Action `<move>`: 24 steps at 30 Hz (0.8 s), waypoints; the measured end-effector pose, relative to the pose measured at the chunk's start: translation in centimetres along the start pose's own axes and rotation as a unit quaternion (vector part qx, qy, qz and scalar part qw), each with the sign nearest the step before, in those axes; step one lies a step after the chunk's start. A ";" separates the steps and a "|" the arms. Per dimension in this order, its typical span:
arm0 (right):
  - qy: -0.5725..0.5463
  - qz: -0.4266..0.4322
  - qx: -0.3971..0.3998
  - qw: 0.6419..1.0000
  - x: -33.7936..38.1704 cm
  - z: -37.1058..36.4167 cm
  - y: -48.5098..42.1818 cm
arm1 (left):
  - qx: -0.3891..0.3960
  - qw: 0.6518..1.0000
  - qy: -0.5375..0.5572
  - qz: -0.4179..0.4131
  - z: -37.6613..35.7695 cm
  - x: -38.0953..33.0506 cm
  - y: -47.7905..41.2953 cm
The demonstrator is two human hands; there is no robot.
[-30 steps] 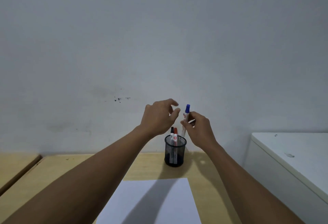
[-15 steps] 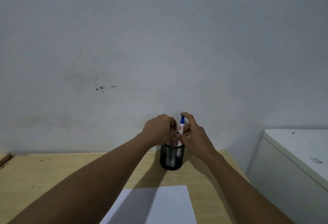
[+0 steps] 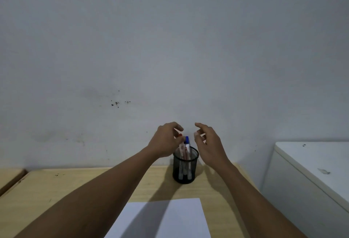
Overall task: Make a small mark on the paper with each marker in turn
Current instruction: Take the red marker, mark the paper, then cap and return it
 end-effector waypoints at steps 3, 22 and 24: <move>-0.064 -0.030 -0.008 0.997 2.6 1.1 1.4 | -0.102 0.993 0.067 0.002 4.7 -1.6 1.4; -0.543 -0.164 0.116 0.815 15.0 -4.8 14.7 | -0.198 0.842 0.454 0.214 13.1 -4.3 17.8; -0.540 -0.146 0.116 0.821 14.7 -5.1 15.4 | -0.184 0.833 0.462 0.243 13.0 -3.5 18.5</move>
Point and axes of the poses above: each hand's wrist, its own y-axis away from the middle knuckle, its own z-axis out of the back of the hand, x = y × z, the point moved 5 cm from there along -y, towards the middle knuckle, and after that the axes turned 6 degrees about -z, right-handed, at the moved point
